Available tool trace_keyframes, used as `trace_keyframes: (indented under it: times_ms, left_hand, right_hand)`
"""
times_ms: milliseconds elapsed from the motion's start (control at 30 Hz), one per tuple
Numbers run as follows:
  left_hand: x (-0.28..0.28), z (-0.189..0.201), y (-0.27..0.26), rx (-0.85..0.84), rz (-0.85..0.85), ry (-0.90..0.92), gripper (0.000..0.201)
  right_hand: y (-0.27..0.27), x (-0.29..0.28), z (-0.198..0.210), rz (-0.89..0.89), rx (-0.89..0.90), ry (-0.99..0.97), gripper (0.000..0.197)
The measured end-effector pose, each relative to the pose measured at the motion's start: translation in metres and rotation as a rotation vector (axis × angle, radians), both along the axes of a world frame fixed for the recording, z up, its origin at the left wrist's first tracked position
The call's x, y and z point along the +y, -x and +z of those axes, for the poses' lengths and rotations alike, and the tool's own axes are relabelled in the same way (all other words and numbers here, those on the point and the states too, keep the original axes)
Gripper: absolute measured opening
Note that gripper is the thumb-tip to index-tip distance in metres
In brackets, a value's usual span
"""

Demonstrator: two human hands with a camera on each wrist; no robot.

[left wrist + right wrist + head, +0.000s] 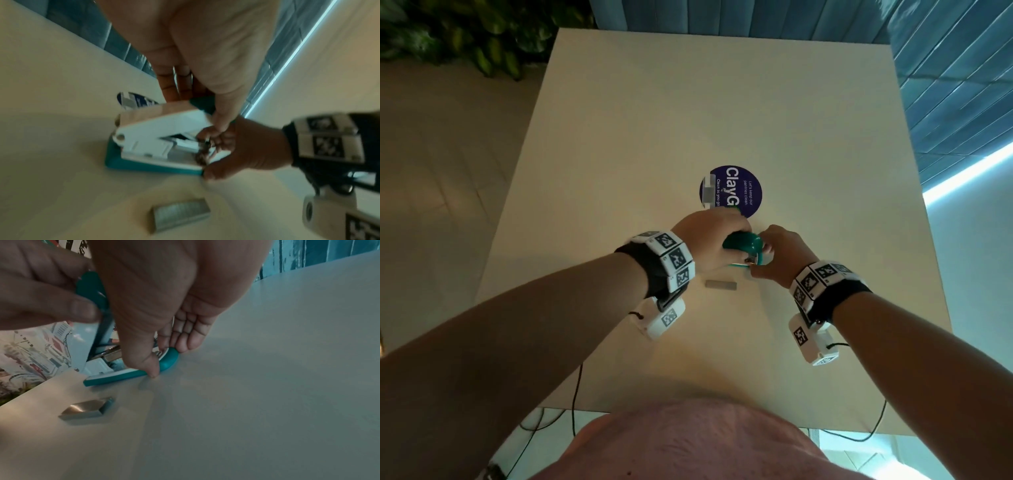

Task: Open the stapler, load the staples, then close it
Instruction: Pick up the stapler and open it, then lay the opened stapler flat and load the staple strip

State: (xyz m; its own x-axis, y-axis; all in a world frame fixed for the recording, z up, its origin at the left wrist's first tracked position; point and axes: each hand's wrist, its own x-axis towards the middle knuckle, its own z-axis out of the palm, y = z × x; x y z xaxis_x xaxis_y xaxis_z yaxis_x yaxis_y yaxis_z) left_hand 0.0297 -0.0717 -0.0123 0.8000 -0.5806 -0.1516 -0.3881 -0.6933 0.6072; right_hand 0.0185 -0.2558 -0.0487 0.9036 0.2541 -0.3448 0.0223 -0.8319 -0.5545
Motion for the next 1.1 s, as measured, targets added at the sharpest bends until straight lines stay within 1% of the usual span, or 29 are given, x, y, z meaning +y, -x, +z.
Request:
trace_keyframes:
  times_ms: [100,167,267,400,567,733,800,833,900,966,1000,1033,1100]
  left_hand:
    - [0.031,0.019,0.002,-0.002,0.053,0.094,0.034]
    - [0.059,0.029,0.003,-0.023,0.088,0.118,0.032]
    - [0.103,0.034,0.007,-0.04,0.14,0.06,0.03]
    - [0.138,0.013,0.012,-0.02,0.216,-0.03,0.03]
    - [0.145,-0.027,0.021,0.018,0.317,-0.066,0.029]
    - [0.145,-0.043,0.024,0.02,0.376,-0.016,0.029]
    - [0.147,-0.045,0.024,0.021,0.383,-0.007,0.03]
    - [0.147,-0.046,0.025,0.026,0.391,-0.004,0.03]
    - [0.149,-0.049,0.027,0.034,0.41,0.016,0.031]
    - [0.149,-0.05,0.029,0.042,0.429,0.038,0.032]
    - [0.149,-0.051,0.029,0.045,0.435,0.045,0.033]
    - [0.149,-0.05,0.03,0.047,0.437,0.047,0.034]
    - [0.149,-0.049,0.03,0.053,0.435,0.049,0.034]
  right_hand:
    - [0.0,-0.001,-0.001,-0.008,-0.013,-0.034,0.034]
    - [0.001,-0.001,-0.002,-0.006,-0.005,-0.039,0.034]
    - [0.001,-0.001,-0.002,-0.018,0.01,-0.036,0.036]
    - [0.003,0.0,0.0,-0.021,0.019,-0.027,0.036]
    - [0.005,0.001,-0.001,-0.024,0.018,-0.017,0.037]
    - [0.009,0.004,0.003,-0.02,0.02,0.016,0.041]
    - [0.015,0.011,0.009,0.019,-0.054,0.049,0.049]
    - [0.021,0.017,0.013,0.047,-0.117,0.042,0.05]
    - [0.036,0.033,0.022,0.161,-0.223,0.012,0.043]
    - [0.053,0.048,0.023,0.313,-0.227,0.056,0.039]
    - [0.059,0.053,0.019,0.361,-0.203,0.099,0.039]
    - [0.063,0.056,0.014,0.377,-0.176,0.139,0.038]
    - [0.068,0.056,0.003,0.336,-0.133,0.162,0.036]
